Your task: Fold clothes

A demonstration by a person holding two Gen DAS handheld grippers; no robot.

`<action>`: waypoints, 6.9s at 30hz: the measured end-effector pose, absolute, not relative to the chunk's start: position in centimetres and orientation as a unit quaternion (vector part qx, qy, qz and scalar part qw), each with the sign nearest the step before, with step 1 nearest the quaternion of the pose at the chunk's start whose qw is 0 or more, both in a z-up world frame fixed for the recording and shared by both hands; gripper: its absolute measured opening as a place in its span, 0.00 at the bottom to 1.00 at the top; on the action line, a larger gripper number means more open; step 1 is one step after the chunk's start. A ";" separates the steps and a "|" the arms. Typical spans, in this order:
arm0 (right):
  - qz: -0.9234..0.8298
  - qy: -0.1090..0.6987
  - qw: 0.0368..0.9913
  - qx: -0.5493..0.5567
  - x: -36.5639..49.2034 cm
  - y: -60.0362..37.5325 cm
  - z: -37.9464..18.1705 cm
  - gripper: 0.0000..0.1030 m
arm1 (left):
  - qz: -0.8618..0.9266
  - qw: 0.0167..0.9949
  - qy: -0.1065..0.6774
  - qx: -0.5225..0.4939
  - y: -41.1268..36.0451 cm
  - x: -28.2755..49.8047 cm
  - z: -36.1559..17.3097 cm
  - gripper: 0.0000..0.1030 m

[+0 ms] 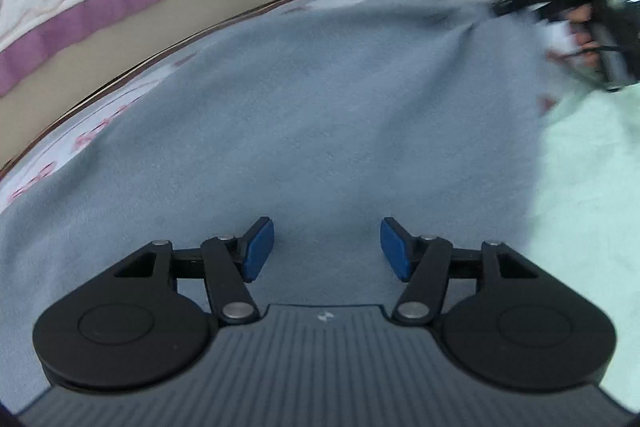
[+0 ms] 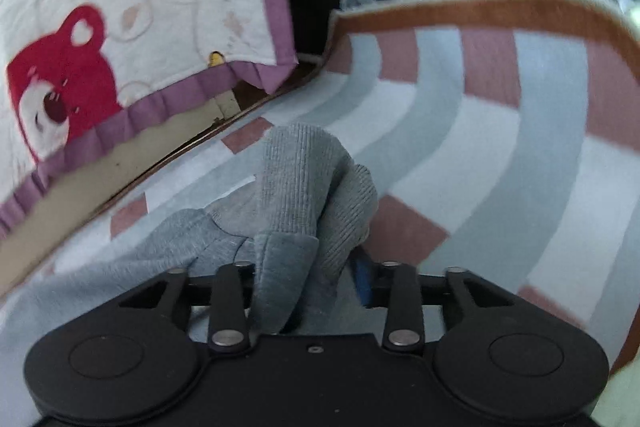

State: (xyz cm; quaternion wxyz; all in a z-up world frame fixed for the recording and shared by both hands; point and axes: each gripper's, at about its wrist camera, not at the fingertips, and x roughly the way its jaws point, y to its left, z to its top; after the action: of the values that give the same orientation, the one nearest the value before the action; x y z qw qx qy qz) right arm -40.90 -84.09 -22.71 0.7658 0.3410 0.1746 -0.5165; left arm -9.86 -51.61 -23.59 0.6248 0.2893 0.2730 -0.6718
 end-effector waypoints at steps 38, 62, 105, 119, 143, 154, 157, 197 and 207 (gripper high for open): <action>-0.459 0.147 0.722 0.497 -38.5 -73.7 -21.8 0.59 | -0.317 0.770 0.486 0.267 -25.2 9.3 -22.5 0.63; -0.213 0.426 0.872 0.110 -1.0 -64.5 -20.2 0.61 | -0.510 0.747 0.375 0.204 -51.5 14.2 -24.4 0.58; 0.139 0.460 0.876 -0.049 -4.0 -34.3 -19.9 0.37 | -0.370 0.796 0.418 0.236 -19.3 12.2 -20.7 0.62; 0.090 0.506 0.855 -0.073 -2.6 -35.7 -22.1 0.48 | -0.506 0.766 0.331 0.218 -19.0 10.9 -20.9 0.62; -0.010 0.478 0.878 -0.020 -4.1 -41.1 -20.8 0.44 | -0.498 0.765 0.303 0.275 -23.3 12.6 -20.2 0.18; -0.332 0.463 0.822 -0.024 -15.9 -51.9 -22.9 0.39 | -0.478 0.781 0.295 0.273 -22.7 13.3 -19.8 0.28; -0.358 0.443 0.822 -0.007 -17.5 -53.6 -23.0 0.43 | -0.477 0.776 0.299 0.285 -22.5 13.0 -20.1 0.29; -0.358 0.390 0.846 0.065 -24.2 -53.9 -20.4 0.17 | -0.320 0.848 0.278 0.318 -17.3 9.6 -20.7 0.33; -0.316 0.372 0.869 0.084 -25.9 -55.2 -19.4 0.05 | -0.310 0.874 0.261 0.269 -15.1 8.8 -16.5 0.04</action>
State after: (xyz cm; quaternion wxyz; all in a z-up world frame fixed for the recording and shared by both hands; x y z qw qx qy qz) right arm -25.85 -55.15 -19.37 0.8690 0.0842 0.3715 -0.3159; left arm 8.75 -15.09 -16.48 0.8738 0.2688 0.2605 -0.3104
